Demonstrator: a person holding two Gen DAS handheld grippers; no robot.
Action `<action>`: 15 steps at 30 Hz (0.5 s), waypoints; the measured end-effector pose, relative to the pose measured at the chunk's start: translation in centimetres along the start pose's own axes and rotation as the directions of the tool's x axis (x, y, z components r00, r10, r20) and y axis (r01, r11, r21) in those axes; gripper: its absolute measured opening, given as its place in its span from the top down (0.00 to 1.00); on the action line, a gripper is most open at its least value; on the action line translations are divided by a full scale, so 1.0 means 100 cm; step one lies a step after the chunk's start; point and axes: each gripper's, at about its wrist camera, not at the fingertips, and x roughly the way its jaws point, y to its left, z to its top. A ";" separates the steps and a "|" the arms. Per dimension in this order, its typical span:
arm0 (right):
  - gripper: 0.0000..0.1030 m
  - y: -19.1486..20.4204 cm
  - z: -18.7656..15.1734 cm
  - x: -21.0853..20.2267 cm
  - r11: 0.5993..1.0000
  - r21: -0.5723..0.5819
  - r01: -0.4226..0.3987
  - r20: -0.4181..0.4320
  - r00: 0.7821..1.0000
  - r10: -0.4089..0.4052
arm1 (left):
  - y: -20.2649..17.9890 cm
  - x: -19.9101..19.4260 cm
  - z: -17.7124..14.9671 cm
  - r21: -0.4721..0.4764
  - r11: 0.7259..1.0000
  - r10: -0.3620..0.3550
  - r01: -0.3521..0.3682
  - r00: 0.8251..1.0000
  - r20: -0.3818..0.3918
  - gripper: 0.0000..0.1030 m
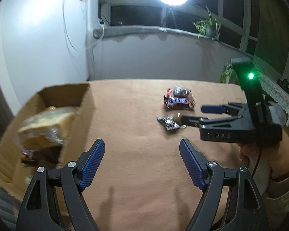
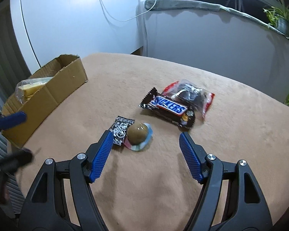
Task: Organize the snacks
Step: 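Move both tools back toward the Snickers bar and dark candy packet, then grasp the brown ball candy with the right tool while the left tool grasps the dark packet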
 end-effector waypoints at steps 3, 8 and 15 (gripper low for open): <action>0.37 0.002 0.006 0.010 1.000 -0.015 -0.013 -0.025 1.000 0.013 | -0.003 0.020 0.000 -0.012 1.000 -0.011 0.011 0.999 -0.039 0.23; 0.45 -0.001 0.005 0.023 0.999 -0.022 -0.034 -0.062 0.998 0.032 | -0.006 0.042 0.001 -0.017 1.000 -0.004 0.002 0.997 -0.079 0.23; 0.68 -0.005 0.001 0.023 0.997 -0.011 -0.078 -0.063 0.995 0.077 | -0.007 0.063 0.006 -0.023 1.000 -0.020 0.018 0.993 -0.119 0.23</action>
